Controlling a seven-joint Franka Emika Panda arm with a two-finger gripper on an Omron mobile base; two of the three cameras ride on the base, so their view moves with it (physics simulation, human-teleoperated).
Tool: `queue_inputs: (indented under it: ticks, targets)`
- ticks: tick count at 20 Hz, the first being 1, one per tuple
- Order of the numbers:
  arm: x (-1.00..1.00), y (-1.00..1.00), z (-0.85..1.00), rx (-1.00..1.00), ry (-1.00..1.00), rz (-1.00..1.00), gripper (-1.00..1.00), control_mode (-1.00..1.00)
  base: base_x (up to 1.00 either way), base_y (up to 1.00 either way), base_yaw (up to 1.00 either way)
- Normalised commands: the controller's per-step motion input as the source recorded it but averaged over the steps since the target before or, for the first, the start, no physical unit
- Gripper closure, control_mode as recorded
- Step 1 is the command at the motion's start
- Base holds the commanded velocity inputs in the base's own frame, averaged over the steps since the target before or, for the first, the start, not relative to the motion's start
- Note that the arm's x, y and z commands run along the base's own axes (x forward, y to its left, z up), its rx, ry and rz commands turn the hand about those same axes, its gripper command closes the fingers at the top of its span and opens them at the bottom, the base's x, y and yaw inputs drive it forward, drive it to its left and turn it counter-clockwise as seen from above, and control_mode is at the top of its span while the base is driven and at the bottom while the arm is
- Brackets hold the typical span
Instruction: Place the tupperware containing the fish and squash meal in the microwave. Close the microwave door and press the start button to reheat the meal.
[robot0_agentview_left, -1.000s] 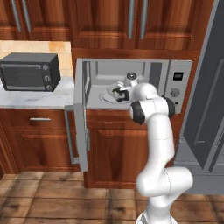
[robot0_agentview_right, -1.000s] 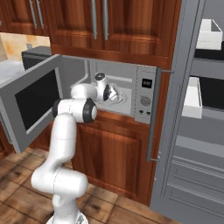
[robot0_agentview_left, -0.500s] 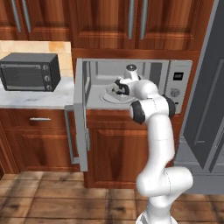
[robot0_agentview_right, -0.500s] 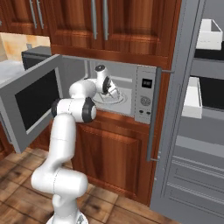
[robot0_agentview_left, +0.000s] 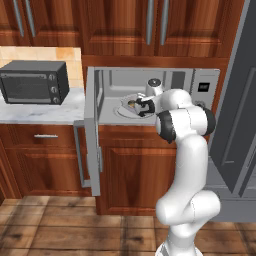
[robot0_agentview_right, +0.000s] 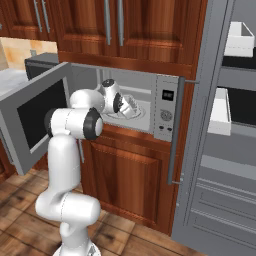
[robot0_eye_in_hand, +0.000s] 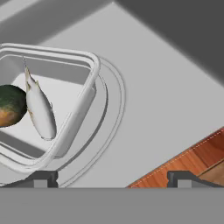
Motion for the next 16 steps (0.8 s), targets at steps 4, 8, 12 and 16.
queue_inputs:
  ticks: [4,8,12,16]
  targets:
    - [-0.75,0.0,0.08,-0.06,-0.26,0.0,-1.0,-1.0,0.0,0.0,0.0]
    - [-0.99,0.06,0.27,-0.07,-0.05,0.02,-1.0,-1.0,0.0,0.0,0.0]
    - [-0.99,0.23,0.56,-0.02,0.03,0.11,-1.0,-1.0,0.0,0.0,0.0]
    - [-0.88,0.16,0.98,0.0,0.07,0.15,-1.0,-1.0,0.0,0.0,0.0]
